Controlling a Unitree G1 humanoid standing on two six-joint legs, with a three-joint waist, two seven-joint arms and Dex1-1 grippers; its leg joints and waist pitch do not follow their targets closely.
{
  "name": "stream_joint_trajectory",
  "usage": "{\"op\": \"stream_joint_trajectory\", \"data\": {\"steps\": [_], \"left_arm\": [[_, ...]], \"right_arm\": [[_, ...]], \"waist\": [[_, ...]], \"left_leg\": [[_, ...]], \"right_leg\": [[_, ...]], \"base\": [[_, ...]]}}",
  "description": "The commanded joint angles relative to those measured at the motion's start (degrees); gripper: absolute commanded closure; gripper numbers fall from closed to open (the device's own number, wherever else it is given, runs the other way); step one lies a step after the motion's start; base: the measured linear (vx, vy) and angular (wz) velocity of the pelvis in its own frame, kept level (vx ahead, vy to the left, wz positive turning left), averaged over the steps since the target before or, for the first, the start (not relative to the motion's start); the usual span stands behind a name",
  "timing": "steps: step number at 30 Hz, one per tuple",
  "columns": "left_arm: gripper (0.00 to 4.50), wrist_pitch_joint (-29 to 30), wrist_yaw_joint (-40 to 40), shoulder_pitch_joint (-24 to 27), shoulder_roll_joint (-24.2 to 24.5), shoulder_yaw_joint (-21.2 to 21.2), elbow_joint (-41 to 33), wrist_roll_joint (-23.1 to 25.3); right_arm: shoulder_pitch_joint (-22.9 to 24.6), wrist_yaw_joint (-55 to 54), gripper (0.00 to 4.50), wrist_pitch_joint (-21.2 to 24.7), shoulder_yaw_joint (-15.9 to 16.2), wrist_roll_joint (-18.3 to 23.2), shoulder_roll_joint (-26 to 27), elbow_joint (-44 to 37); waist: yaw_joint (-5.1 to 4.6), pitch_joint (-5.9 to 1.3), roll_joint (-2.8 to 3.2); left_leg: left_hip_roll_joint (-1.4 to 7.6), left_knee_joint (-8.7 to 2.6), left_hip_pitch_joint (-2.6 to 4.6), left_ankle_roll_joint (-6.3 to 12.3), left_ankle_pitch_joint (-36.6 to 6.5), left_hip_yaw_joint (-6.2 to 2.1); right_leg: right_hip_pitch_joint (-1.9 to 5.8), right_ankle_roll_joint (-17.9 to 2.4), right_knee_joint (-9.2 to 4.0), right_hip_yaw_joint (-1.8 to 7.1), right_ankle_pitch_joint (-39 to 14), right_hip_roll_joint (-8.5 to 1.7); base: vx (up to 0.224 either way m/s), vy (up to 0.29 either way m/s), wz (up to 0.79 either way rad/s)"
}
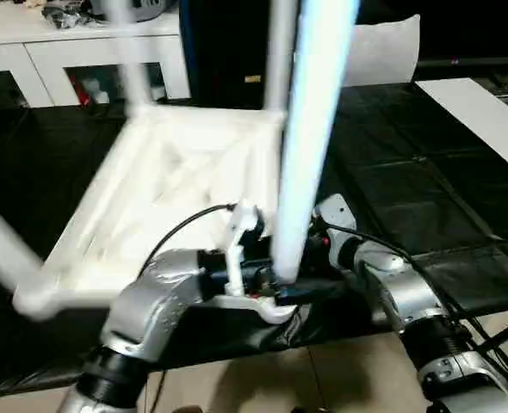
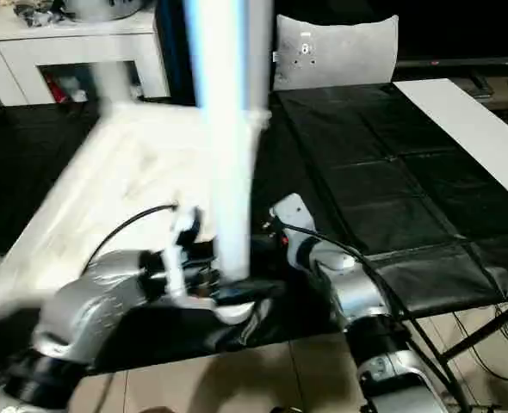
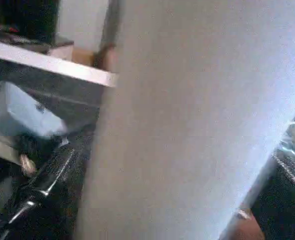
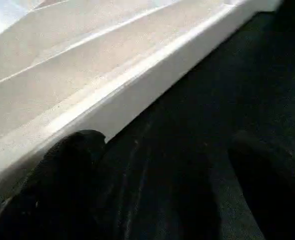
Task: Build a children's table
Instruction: Rotate table base
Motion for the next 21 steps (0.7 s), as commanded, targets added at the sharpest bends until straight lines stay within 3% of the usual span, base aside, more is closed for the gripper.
{"op": "stream_joint_trajectory", "data": {"steps": [1,8,14,21], "left_arm": [[0.01,-2.22,3.07,-1.53,-1.06,0.22,1.89,2.10],[0.01,-7.24,9.49,-4.24,-1.97,4.83,6.36,4.66],[0.01,-7.96,10.57,-3.95,-0.73,5.81,6.96,5.06],[0.01,-11.57,4.50,1.09,6.98,1.01,5.66,10.29]], "right_arm": [[-0.93,-0.24,0.00,-1.32,0.73,-0.32,0.65,0.28],[1.48,-2.86,0.00,-1.93,-4.15,0.22,-3.04,0.73],[4.16,-2.21,0.00,-2.05,-5.73,0.86,-5.68,-1.05],[8.37,2.47,0.00,-0.46,-9.01,6.05,-8.01,-9.72]], "waist": [[0.34,-4.17,-0.53],[0.54,-4.12,-0.95],[0.56,-4.15,-1.04],[0.24,-4.10,-0.95]], "left_leg": [[3.20,-3.70,-0.35,4.10,-3.20,-1.41],[3.13,-3.74,-0.25,4.17,-3.90,-1.36],[2.79,-3.60,-0.51,4.50,-4.09,-1.31],[2.90,-3.70,-0.40,5.14,-4.86,-1.49]], "right_leg": [[4.17,-1.83,-4.33,5.14,-18.05,-5.15],[4.09,-0.43,-4.64,4.98,-19.63,-5.16],[4.19,0.77,-4.90,4.70,-20.59,-5.07],[3.93,2.17,-4.96,4.58,-21.67,-4.87]], "base": [[0.000,0.000,0.00],[0.000,0.000,0.00],[0.000,0.000,0.00],[0.000,0.000,0.00]]}}
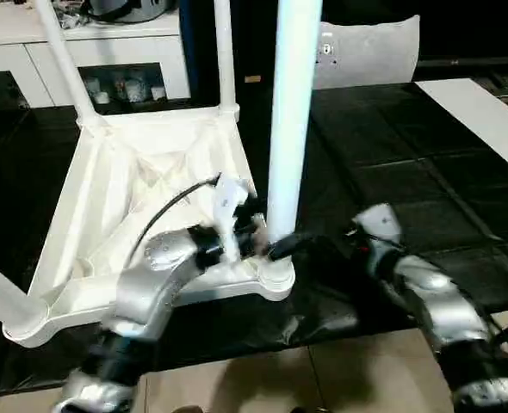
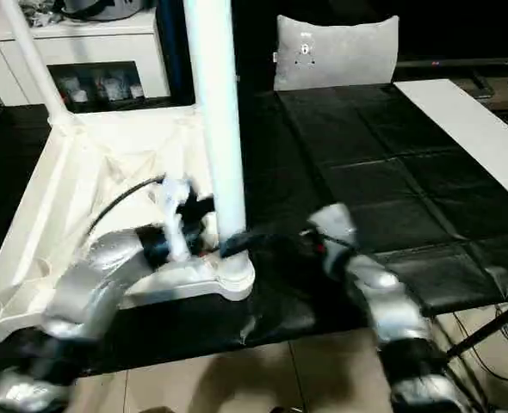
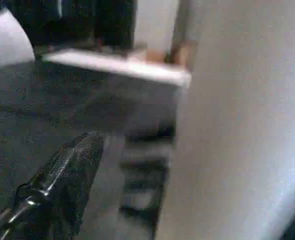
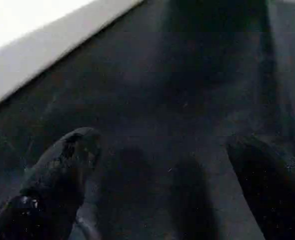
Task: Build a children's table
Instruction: Rotate table base
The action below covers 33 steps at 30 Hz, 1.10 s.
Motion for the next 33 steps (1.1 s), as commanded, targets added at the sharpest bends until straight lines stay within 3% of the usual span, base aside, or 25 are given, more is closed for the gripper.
{"op": "stream_joint_trajectory", "data": {"steps": [1,4,7,11,13,17,19,20,24,29,33], "left_arm": [[0.01,-1.01,-3.10,1.05,2.49,-1.77,-0.05,2.20],[0.01,0.73,-9.02,2.41,8.70,-3.99,-0.77,2.70],[0.01,0.59,-10.80,2.58,11.61,-5.17,-0.27,4.13],[0.36,-1.42,-9.60,1.55,13.30,-5.52,3.07,7.82],[0.49,-1.86,-9.49,1.40,13.54,-5.58,3.51,8.20],[0.79,-1.37,-9.47,0.96,13.99,-5.82,3.86,8.08],[0.84,0.56,-9.41,0.79,13.77,-5.61,3.85,7.42],[1.09,1.72,-9.84,0.80,13.47,-5.37,3.96,6.74],[1.25,1.42,-11.34,0.50,13.16,-5.47,4.88,6.61],[1.66,1.34,-12.43,0.08,13.79,-6.28,5.33,6.92],[1.97,1.86,-12.61,-0.45,13.93,-6.32,6.09,7.31]], "right_arm": [[1.18,2.83,0.00,1.18,-0.61,2.87,-0.30,-4.46],[4.06,7.86,0.00,2.83,0.56,5.11,-2.40,-10.10],[5.84,10.64,0.00,2.40,1.31,5.76,-3.74,-13.35],[8.46,13.54,0.00,0.00,2.78,4.76,-5.93,-17.83],[8.91,13.62,0.00,-0.51,2.81,4.47,-6.15,-18.51],[10.87,16.19,0.00,1.31,2.90,6.25,-7.65,-22.10],[11.99,18.01,0.00,3.46,3.01,8.02,-8.68,-24.24],[12.81,20.42,0.00,5.94,3.45,9.71,-10.06,-25.98],[14.44,24.83,0.00,10.43,4.02,13.63,-12.74,-30.03],[14.49,26.89,0.00,12.03,4.81,14.08,-13.83,-31.38],[13.94,27.25,0.00,12.99,5.15,14.51,-14.12,-31.90]], "waist": [[0.37,-4.04,-0.75],[0.67,-4.12,-0.49],[1.18,-4.13,-0.38],[1.63,-3.91,-0.44],[1.77,-4.02,-0.52],[1.85,-4.04,-0.54],[1.86,-4.06,-0.49],[1.87,-4.05,-0.33],[1.93,-3.99,-0.45],[1.90,-3.83,-0.59],[1.79,-3.81,-0.40]], "left_leg": [[2.94,-3.77,-0.12,4.91,-5.56,-1.42],[3.31,-3.95,-0.01,4.80,-5.71,-1.58],[3.37,-3.99,0.11,4.37,-6.26,-1.56],[3.00,-3.94,0.07,3.89,-7.13,-1.37],[2.94,-3.98,0.08,3.57,-7.02,-1.50],[2.95,-3.95,-0.02,3.76,-7.18,-1.57],[2.98,-3.94,-0.03,3.85,-7.16,-1.62],[3.01,-3.93,0.01,3.96,-7.17,-1.65],[2.83,-3.82,-0.07,4.41,-7.62,-1.59],[2.44,-3.72,0.05,3.62,-8.60,-1.53],[2.74,-3.84,0.33,3.24,-9.77,-1.80]], "right_leg": [[3.72,2.35,-5.23,4.68,-22.34,-4.84],[3.70,1.38,-4.95,4.80,-21.25,-4.99],[3.72,0.52,-4.73,5.00,-20.82,-5.17],[3.72,1.51,-5.35,4.75,-23.13,-5.05],[3.81,2.86,-5.40,4.63,-23.84,-5.06],[3.89,3.07,-5.56,4.48,-23.60,-5.09],[3.89,2.98,-5.58,4.35,-23.65,-5.04],[3.92,3.03,-5.62,4.37,-23.55,-5.00],[3.87,3.79,-6.00,4.17,-24.23,-4.82],[3.76,5.89,-6.68,3.61,-27.16,-4.75],[3.81,5.99,-6.97,3.31,-27.43,-4.78]], "base": [[0.000,0.000,0.00],[0.000,0.000,0.00],[0.000,0.000,0.00],[0.000,0.000,0.00],[0.000,0.000,0.00],[0.000,0.000,0.00],[0.000,0.000,0.00],[0.000,0.000,0.00],[0.000,0.000,0.00],[0.000,0.000,0.00],[0.000,0.000,0.00]]}}
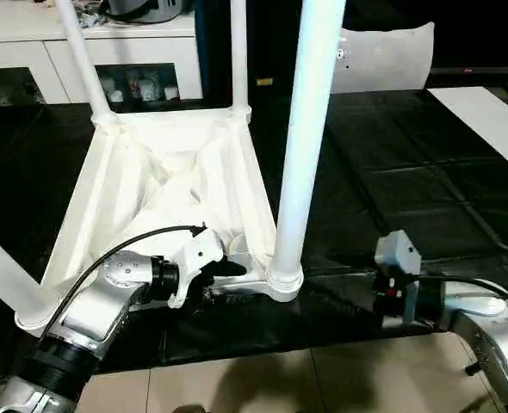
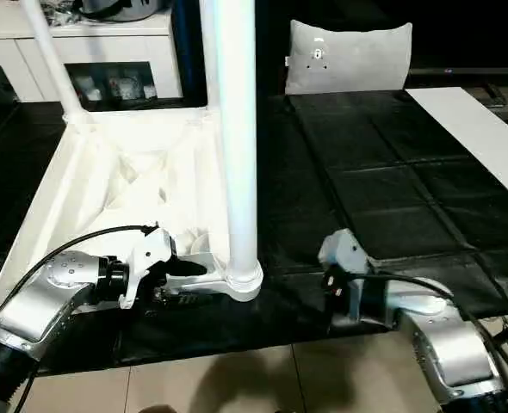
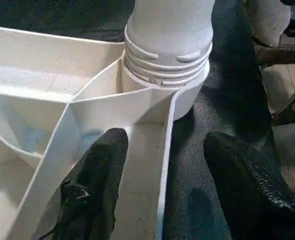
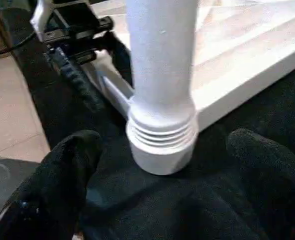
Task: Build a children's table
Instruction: Rotate table base, then rotate leg to tighten
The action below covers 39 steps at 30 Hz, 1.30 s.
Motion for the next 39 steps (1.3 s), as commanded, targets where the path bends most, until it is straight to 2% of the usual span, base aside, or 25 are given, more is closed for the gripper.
{"op": "stream_joint_trajectory", "data": {"steps": [1,4,7,9,12,15,18,26,30,32,36,37,39], "left_arm": [[2.00,0.50,-0.35,-0.90,0.54,-0.37,0.59,0.43],[2.25,0.22,-1.74,-1.33,0.96,-0.25,1.74,0.55],[2.43,0.09,-2.17,-1.63,1.04,-0.10,2.34,0.50],[2.57,0.11,-2.42,-1.82,1.03,-0.07,2.66,0.40],[2.78,-0.05,-3.13,-2.27,1.11,-0.48,3.68,0.65],[3.12,0.03,-3.69,-2.38,1.09,-0.82,3.92,0.78],[3.24,0.35,-4.05,-2.36,0.96,-1.15,3.72,0.72],[3.91,0.05,-4.60,-2.23,1.05,-1.96,4.04,1.95],[4.12,-1.06,-4.62,-2.20,1.65,-2.77,4.33,3.39],[4.43,-1.93,-4.78,-2.21,1.91,-3.32,4.61,4.24],[4.48,-3.36,-6.15,-2.43,2.36,-4.23,4.40,4.97],[4.48,-3.62,-6.87,-2.48,2.54,-4.48,4.16,4.93],[4.48,-3.70,-9.17,-2.50,3.00,-5.00,3.02,4.22]], "right_arm": [[-0.92,0.41,0.00,0.65,0.10,0.46,-0.71,-1.50],[-1.47,0.68,0.00,1.04,0.19,0.65,-0.62,-1.47],[-1.73,0.76,0.00,1.06,0.19,0.65,-0.53,-1.30],[-1.85,0.84,0.00,1.12,0.23,0.71,-0.52,-1.24],[-2.13,0.96,0.00,1.32,0.39,0.85,-0.53,-1.13],[-2.18,1.05,0.00,1.47,0.44,1.05,-0.54,-1.17],[-2.16,1.05,0.00,1.80,0.41,1.17,-0.57,-1.20],[-2.18,1.11,0.00,2.10,0.34,1.28,-0.54,-1.27],[-2.30,1.11,0.00,2.13,0.39,1.24,-0.44,-1.22],[-2.53,1.05,0.00,2.09,0.45,1.16,-0.30,-0.99],[-3.70,0.91,0.00,1.13,0.98,0.52,0.50,0.26],[-4.10,1.39,0.00,0.83,1.27,0.47,0.59,0.69],[-5.29,3.09,0.00,-0.14,2.12,0.44,0.84,1.99]], "waist": [[0.22,-3.62,-0.20],[0.15,-3.68,-0.13],[0.15,-3.84,-0.26],[0.22,-3.84,-0.17],[0.25,-3.77,-0.14],[0.21,-3.70,-0.09],[0.14,-3.56,-0.03],[0.10,-3.51,-0.05],[0.05,-3.35,-0.09],[-0.02,-3.31,-0.14],[-0.29,-3.28,-0.05],[-0.31,-3.30,0.11],[-0.42,-3.42,0.04]], "left_leg": [[2.88,-3.93,0.12,3.46,-9.82,-1.55],[3.15,-4.11,0.12,3.36,-9.77,-1.75],[3.49,-4.24,0.04,3.42,-8.67,-1.91],[3.54,-4.23,-0.07,3.68,-7.74,-1.86],[3.49,-4.23,-0.03,3.83,-7.48,-1.74],[3.46,-4.24,0.06,3.65,-8.02,-1.71],[3.54,-4.34,0.17,3.32,-9.08,-1.78],[3.45,-4.36,0.36,3.21,-9.51,-1.74],[3.31,-4.38,0.49,3.04,-10.37,-1.74],[3.22,-4.39,0.58,2.93,-10.85,-1.74],[3.16,-4.43,0.89,2.62,-12.12,-1.78],[3.15,-4.44,0.86,2.52,-12.12,-1.85],[3.29,-4.51,0.72,2.64,-11.62,-1.87]], "right_leg": [[3.17,5.78,-6.55,3.75,-27.47,-4.75],[3.33,5.11,-6.33,3.96,-26.14,-5.01],[3.45,3.52,-5.70,4.33,-23.41,-5.26],[3.52,2.27,-5.41,4.56,-22.18,-5.44],[3.54,1.57,-5.41,4.64,-22.03,-5.45],[3.53,1.77,-5.62,4.58,-23.12,-5.47],[3.54,1.92,-5.79,4.51,-24.14,-5.47],[3.50,2.30,-5.95,4.48,-24.86,-5.44],[3.46,3.15,-6.30,4.32,-26.73,-5.42],[3.41,3.66,-6.46,4.23,-27.48,-5.35],[3.43,4.17,-6.79,4.01,-28.76,-5.37],[3.51,4.08,-6.74,3.99,-28.64,-5.40],[3.58,3.46,-6.46,4.19,-27.36,-5.47]], "base": [[0.000,0.000,0.00],[0.000,0.000,0.00],[0.000,0.000,0.00],[0.000,0.000,0.00],[0.000,0.000,0.00],[0.000,0.000,0.00],[0.000,0.000,0.00],[0.000,0.000,0.00],[0.000,0.000,0.00],[0.000,0.000,0.00],[0.000,0.000,0.00],[0.000,0.000,0.00],[0.000,0.000,0.00]]}}
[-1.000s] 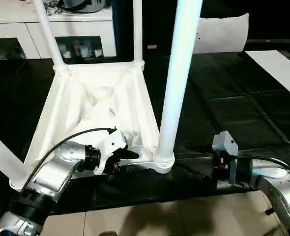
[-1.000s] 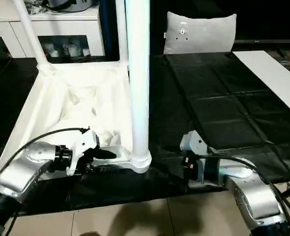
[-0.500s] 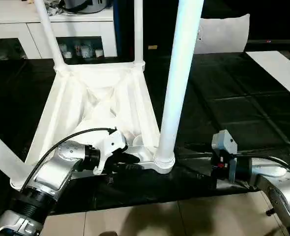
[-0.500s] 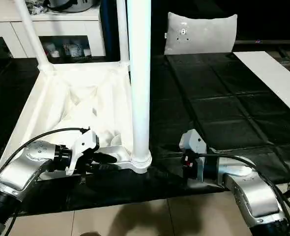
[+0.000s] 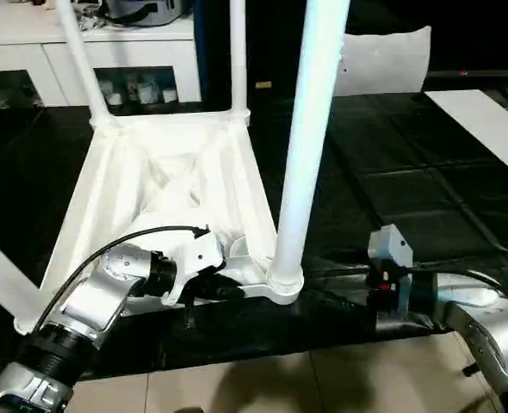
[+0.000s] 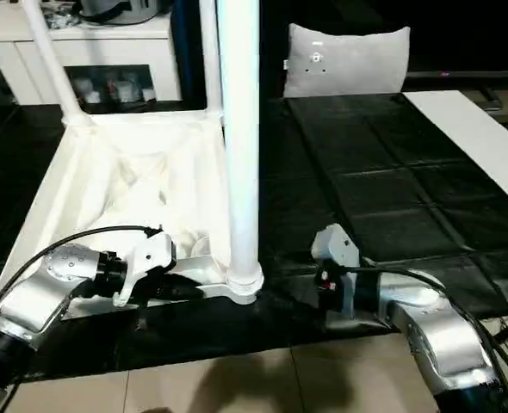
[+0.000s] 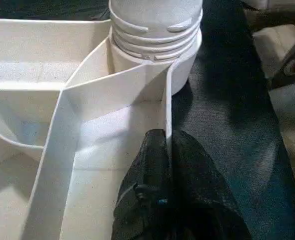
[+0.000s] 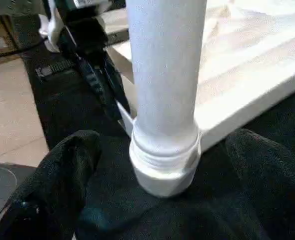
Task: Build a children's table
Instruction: Rotate leg to tighten
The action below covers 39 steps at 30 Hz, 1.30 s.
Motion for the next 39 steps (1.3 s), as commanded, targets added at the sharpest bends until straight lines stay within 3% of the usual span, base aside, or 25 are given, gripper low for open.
{"op": "stream_joint_trajectory", "data": {"steps": [1,9,12,20,24,27,34,37,38,39], "left_arm": [[4.48,0.00,-3.92,0.26,0.71,-2.79,-0.63,0.17],[4.50,-2.05,-9.30,-2.33,0.52,-4.64,-0.33,-0.36],[4.50,-2.70,-10.05,-3.16,0.35,-5.08,0.19,0.25],[4.50,-3.42,-10.40,-4.15,-0.34,-5.34,1.74,1.08],[4.50,-3.44,-10.63,-4.43,-0.38,-5.29,2.07,1.04],[4.50,-2.94,-10.36,-4.36,-0.44,-4.84,2.07,0.68],[4.50,1.48,-5.33,-4.27,-2.67,-2.19,2.16,-0.82],[4.50,3.60,0.04,-5.29,-5.51,-0.64,3.32,-0.39],[4.50,4.87,3.85,-6.27,-7.87,0.14,4.17,0.09],[4.50,5.11,4.49,-6.42,-8.24,0.27,4.30,0.17]], "right_arm": [[-1.81,2.28,0.00,-1.18,0.90,0.13,0.23,1.66],[-7.25,10.17,0.79,-1.69,3.72,1.04,0.65,7.99],[-9.29,11.95,1.01,-2.63,5.09,0.17,1.16,10.37],[-12.36,15.19,1.74,-2.15,6.78,-0.17,2.73,13.91],[-12.88,16.33,2.12,-1.78,7.16,0.30,2.90,14.87],[-12.70,16.79,2.39,-1.14,7.19,0.71,2.85,14.64],[-11.10,14.02,2.51,1.74,6.08,2.44,5.07,12.12],[-10.59,7.40,2.52,1.72,6.01,0.01,7.68,11.83],[-11.45,-0.26,2.52,2.05,5.41,-2.95,10.59,13.55],[-11.61,-1.41,2.53,2.18,5.28,-3.33,11.05,13.83]], "waist": [[0.20,-3.53,0.16],[1.45,-4.04,0.05],[2.11,-4.13,0.07],[2.62,-4.24,-0.10],[2.69,-3.98,-0.34],[2.72,-3.87,-0.10],[2.61,-3.72,-0.16],[2.44,-3.48,-0.21],[2.19,-3.36,-0.25],[1.64,-3.20,-0.28]], "left_leg": [[3.37,-4.22,0.01,2.45,-11.10,-1.88],[4.19,-4.26,-0.07,3.47,-6.97,-1.73],[4.19,-4.19,0.01,3.18,-6.48,-1.56],[4.38,-4.20,-0.10,2.77,-5.86,-1.57],[4.24,-4.25,0.01,2.73,-6.35,-1.39],[4.20,-4.29,-0.02,2.73,-6.30,-1.46],[4.22,-4.37,0.03,2.55,-6.85,-1.47],[3.98,-4.42,0.15,1.72,-8.03,-1.48],[3.74,-4.37,0.35,1.25,-9.18,-1.48],[3.48,-4.30,0.39,0.72,-9.92,-1.46]], "right_leg": [[2.77,3.06,-5.73,4.23,-26.95,-5.49],[2.84,-1.72,-4.02,5.08,-19.78,-5.73],[2.73,-2.45,-3.79,5.28,-19.50,-5.83],[2.83,-2.90,-3.44,5.46,-18.04,-5.86],[2.72,-2.23,-3.87,5.44,-20.48,-5.87],[2.69,-1.69,-3.95,5.41,-21.09,-5.83],[2.67,-1.44,-4.14,5.31,-21.83,-5.78],[2.58,-0.47,-4.79,5.00,-24.82,-5.84],[2.51,0.61,-5.35,4.68,-27.20,-5.78],[2.42,1.46,-5.78,4.41,-28.88,-5.69]], "base": [[0.000,0.000,0.00],[0.000,0.000,0.00],[0.000,0.000,0.00],[0.000,0.000,0.00],[0.000,0.000,0.00],[0.000,0.000,0.00],[0.000,0.000,0.00],[0.000,0.000,0.00],[0.000,0.000,0.00],[0.000,0.000,0.00]]}}
